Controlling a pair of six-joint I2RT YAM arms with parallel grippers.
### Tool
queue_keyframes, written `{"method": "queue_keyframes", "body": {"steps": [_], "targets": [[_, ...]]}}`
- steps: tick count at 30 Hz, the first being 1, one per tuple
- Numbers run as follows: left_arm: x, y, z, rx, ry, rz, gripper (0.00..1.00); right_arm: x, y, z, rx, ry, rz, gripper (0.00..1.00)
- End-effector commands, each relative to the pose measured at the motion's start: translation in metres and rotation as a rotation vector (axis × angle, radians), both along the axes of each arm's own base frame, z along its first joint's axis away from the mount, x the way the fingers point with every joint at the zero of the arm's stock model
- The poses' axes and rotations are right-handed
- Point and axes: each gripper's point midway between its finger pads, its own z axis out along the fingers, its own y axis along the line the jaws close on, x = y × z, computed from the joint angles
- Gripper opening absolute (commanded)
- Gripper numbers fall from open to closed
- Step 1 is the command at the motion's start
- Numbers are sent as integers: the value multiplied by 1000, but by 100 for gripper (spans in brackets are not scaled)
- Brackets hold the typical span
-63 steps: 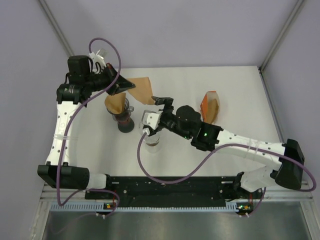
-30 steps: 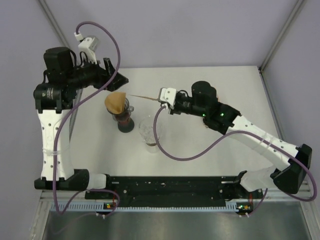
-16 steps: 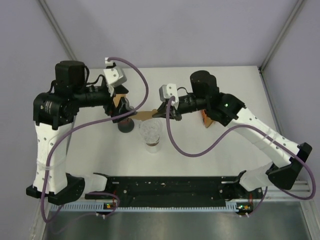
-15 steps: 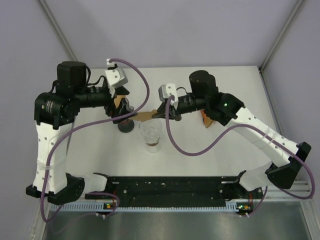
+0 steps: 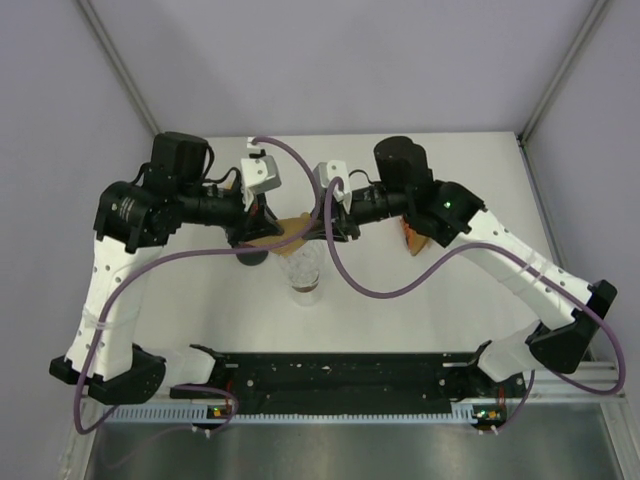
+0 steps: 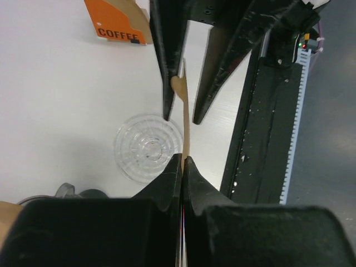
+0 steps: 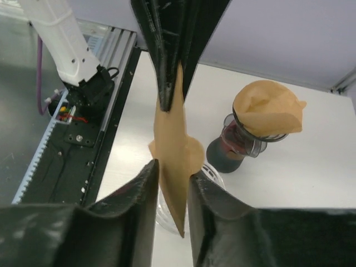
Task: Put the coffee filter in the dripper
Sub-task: Adjust the coffee filter at the center of the board.
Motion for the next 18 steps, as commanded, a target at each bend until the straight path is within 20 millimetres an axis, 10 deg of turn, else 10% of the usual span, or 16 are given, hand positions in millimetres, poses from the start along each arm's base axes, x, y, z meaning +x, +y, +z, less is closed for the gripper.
{"method": "queue_keyframes", "body": {"steps": [1, 9, 18], "targets": [[-34, 8, -5, 25, 110, -23, 0, 19, -1, 31, 74, -32, -98, 42], [-19, 8, 56, -152, -23, 163, 0, 31, -39, 50, 392, 112, -169, 99], [-20, -2, 54, -214, 37, 155, 0, -9, -16, 61, 512, 247, 75, 95]]}}
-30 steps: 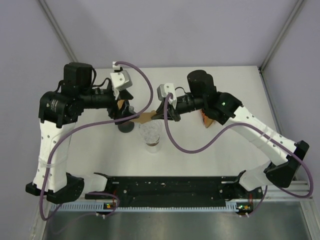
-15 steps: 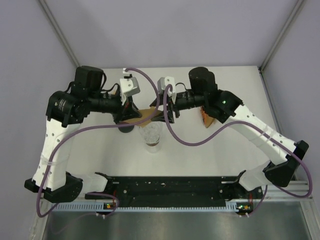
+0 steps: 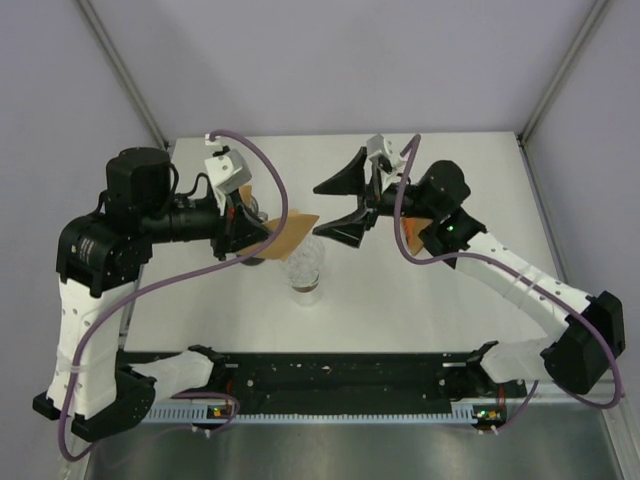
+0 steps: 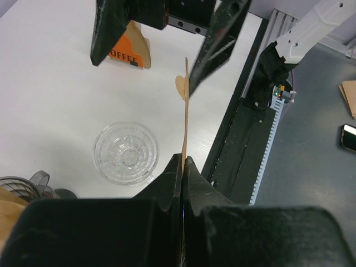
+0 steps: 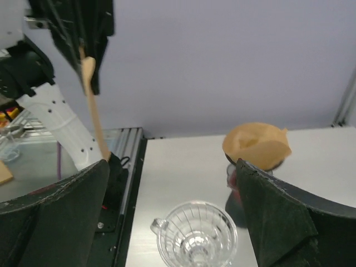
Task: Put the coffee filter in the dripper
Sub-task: Adjust the coffee filter at the center of the board.
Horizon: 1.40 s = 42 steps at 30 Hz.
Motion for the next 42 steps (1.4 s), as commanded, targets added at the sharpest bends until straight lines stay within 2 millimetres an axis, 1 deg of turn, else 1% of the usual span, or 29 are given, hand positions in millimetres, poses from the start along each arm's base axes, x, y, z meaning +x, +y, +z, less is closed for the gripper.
{"method": "queue_keyframes", "body": {"steps": [1, 4, 5, 6, 7, 8, 9, 10, 11, 12, 14, 15, 16, 17, 18, 19, 21, 23, 25, 28, 30, 31, 34, 37, 39, 40, 42], "targets": [[12, -9, 19, -70, -31, 18, 0, -50, 12, 39, 166, -92, 217, 94], [14, -10, 17, -75, -18, 26, 0, -64, 23, 33, 156, -88, 279, 89], [16, -10, 15, -71, -12, 31, 0, -67, 25, 33, 158, -86, 296, 86], [16, -10, 14, -69, -12, 32, 0, -69, 28, 34, 162, -81, 309, 81], [17, -11, 13, -68, -13, 30, 0, -69, 31, 34, 166, -68, 319, 72], [16, -11, 13, -69, -15, 28, 0, -72, 31, 38, 177, -75, 337, 60], [16, -11, 13, -70, -14, 23, 0, -73, 32, 40, 180, -69, 358, 45], [15, -11, 15, -72, -22, 21, 0, -76, 32, 42, 181, -72, 376, 27], [14, -11, 15, -71, -25, 18, 0, -75, 33, 41, 168, -70, 379, 12], [14, -11, 17, -74, -29, 13, 0, -74, 34, 38, 150, -70, 381, 0], [10, -12, 19, -87, -17, 3, 0, -71, 36, 26, 89, -84, 367, 0], [2, -15, 20, -94, -4, -44, 4, -68, 37, 18, 45, -81, 353, 0], [-3, -15, 17, -89, 6, -68, 20, -65, 36, 10, 0, -91, 334, 0], [-9, -16, 14, -91, 24, -98, 39, -61, 36, 4, -37, -116, 306, 0], [-10, -16, 13, -90, 29, -106, 52, -59, 34, -2, -87, -120, 289, 0], [-10, -16, 10, -83, 32, -104, 56, -55, 33, -8, -127, -152, 260, 0], [-4, -15, 9, -70, 27, -88, 59, -52, 29, -25, -232, -146, 224, 0], [-1, -15, 9, -61, 20, -78, 60, -51, 27, -35, -304, -158, 205, 0], [0, -18, 7, -56, 44, -88, 61, -51, 27, -43, -353, -151, 197, 0], [-7, -22, 0, -55, 126, -131, 65, -48, 25, -47, -393, -148, 184, 0], [-11, -24, -6, -50, 174, -153, 65, -49, 25, -45, -395, -156, 192, 0], [-8, -24, -9, -41, 176, -145, 62, -51, 25, -43, -393, -162, 195, 0], [1, -22, -16, -3, 171, -116, 47, -52, 25, -40, -398, -177, 199, 0], [1, -23, -14, -5, 174, -122, 35, -51, 26, -40, -402, -180, 195, 0], [6, -24, -11, -14, 156, -102, 24, -52, 27, -40, -402, -181, 200, 0], [8, -24, -9, -17, 146, -92, 21, -52, 27, -40, -402, -181, 200, 0], [9, -25, -5, -29, 138, -93, 21, -53, 28, -40, -400, -181, 208, 0]]}}
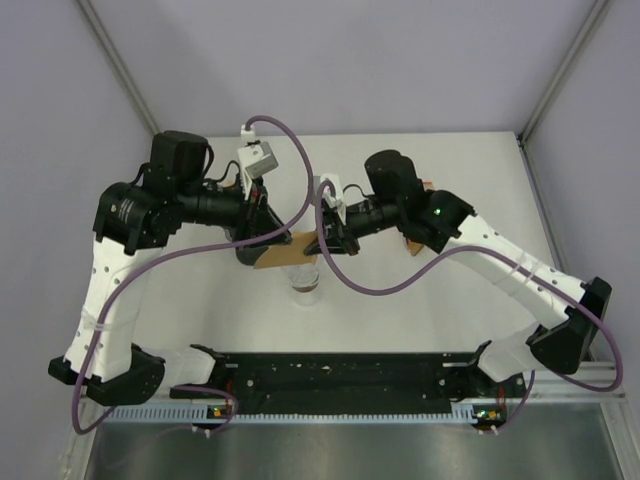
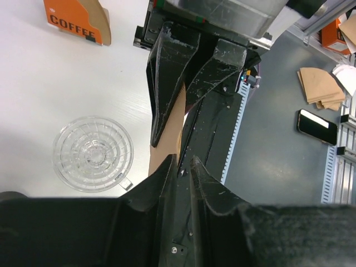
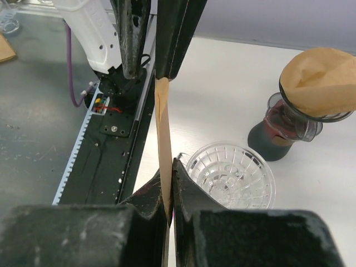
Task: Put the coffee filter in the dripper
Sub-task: Adjust the coffee filter at the center of the board.
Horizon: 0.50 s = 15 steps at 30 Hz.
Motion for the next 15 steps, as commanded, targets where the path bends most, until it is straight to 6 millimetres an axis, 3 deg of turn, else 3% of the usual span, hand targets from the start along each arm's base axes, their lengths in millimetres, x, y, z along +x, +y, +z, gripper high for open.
{"method": "queue_keyframes", "body": {"steps": [1, 5, 11, 15], "targets": [[0, -3, 22, -52, -71, 0, 21, -4, 5, 14, 28, -42, 28, 0], [3, -6, 24, -61, -69, 0, 21, -5, 5, 14, 28, -39, 32, 0], [9, -5, 11, -29, -44, 15, 22, -5, 6, 17, 35, -43, 38, 0], [9, -8, 10, -31, -36, 6, 28, -4, 8, 17, 36, -43, 41, 0]]}}
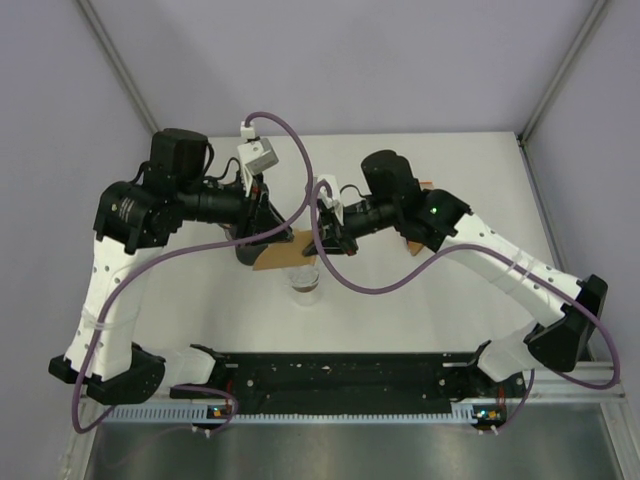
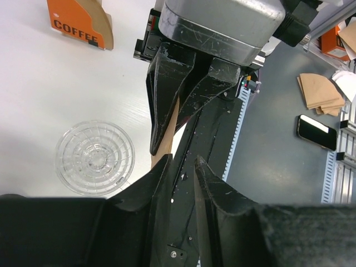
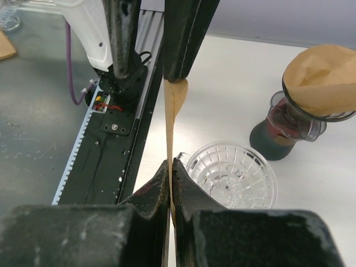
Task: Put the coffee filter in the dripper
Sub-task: Adjust the coffee filter at the center of the board.
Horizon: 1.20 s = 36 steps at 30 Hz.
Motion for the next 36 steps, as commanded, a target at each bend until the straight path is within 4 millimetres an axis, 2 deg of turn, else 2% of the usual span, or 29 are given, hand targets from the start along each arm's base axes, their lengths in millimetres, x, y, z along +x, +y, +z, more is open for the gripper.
{"method": "queue_keyframes", "body": {"steps": [1, 5, 9, 12, 13, 15, 17, 24, 28, 30, 33, 36], "targets": [[5, -6, 4, -15, -32, -9, 29, -4, 6, 23, 51, -49, 32, 0], [11, -6, 1, -1, -36, 14, 27, -5, 7, 24, 53, -46, 40, 0], [20, -4, 2, 13, -46, 59, 1, -5, 6, 23, 51, -44, 42, 0], [21, -5, 5, 7, -57, 60, 0, -6, 6, 21, 49, -38, 42, 0], [20, -5, 5, 6, -54, 57, 2, -6, 6, 23, 52, -42, 43, 0], [21, -5, 3, 12, -53, 56, 18, -5, 6, 21, 48, -41, 40, 0], [23, -3, 2, 23, -65, 69, 27, -5, 6, 22, 48, -41, 40, 0], [28, -2, 3, 34, -73, 82, 46, -6, 5, 23, 51, -48, 40, 0], [27, -3, 6, 23, -74, 76, 48, -7, 4, 22, 51, -47, 43, 0], [22, -6, 8, 5, -63, 50, 40, -8, 3, 22, 52, -47, 42, 0], [22, -8, 8, -5, -49, 45, 17, -7, 4, 21, 50, -46, 41, 0], [16, -11, 14, -34, -40, 21, 4, -8, 4, 22, 52, -47, 44, 0]]}}
